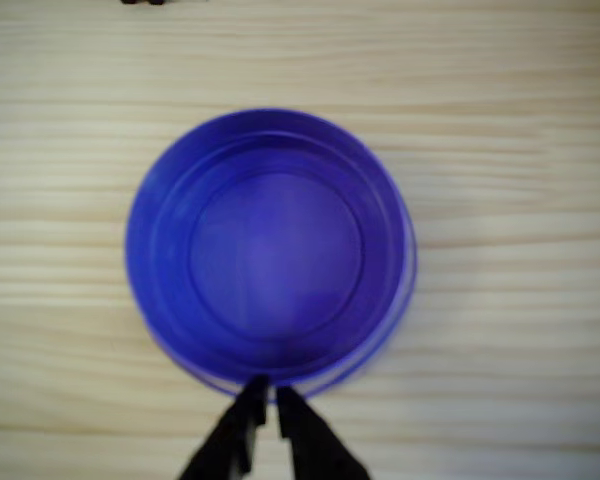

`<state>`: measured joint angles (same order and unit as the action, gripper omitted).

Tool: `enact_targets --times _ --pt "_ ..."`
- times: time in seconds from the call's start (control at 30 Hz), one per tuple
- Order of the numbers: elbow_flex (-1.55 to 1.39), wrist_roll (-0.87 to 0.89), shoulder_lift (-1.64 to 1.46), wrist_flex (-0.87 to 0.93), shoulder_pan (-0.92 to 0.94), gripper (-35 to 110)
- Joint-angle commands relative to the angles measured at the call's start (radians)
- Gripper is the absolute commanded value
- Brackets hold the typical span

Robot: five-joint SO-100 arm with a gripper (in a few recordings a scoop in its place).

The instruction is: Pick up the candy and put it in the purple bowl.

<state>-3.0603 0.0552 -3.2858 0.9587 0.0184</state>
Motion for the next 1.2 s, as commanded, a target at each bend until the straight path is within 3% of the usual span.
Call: enact_targets --times 0.0,0.17,0.3,0.43,0.57,0.67,1.17 --pt "0.034 0.097 -0.014 -0.005 0.014 -1" --pt "0.222 0.173 0.015 0.028 -0.011 -1" --pt "0.58 0.216 0.331 0.097 -0.097 -1" --pt "0.951 0.167 0.583 0.23 -0.337 -1" --pt "1.134 0.179 0.772 0.267 -0.609 -1" --pt "1.272 0.091 0.945 0.339 -0.802 -1" --pt "1.551 -0.049 1.431 0.408 -1.358 0"
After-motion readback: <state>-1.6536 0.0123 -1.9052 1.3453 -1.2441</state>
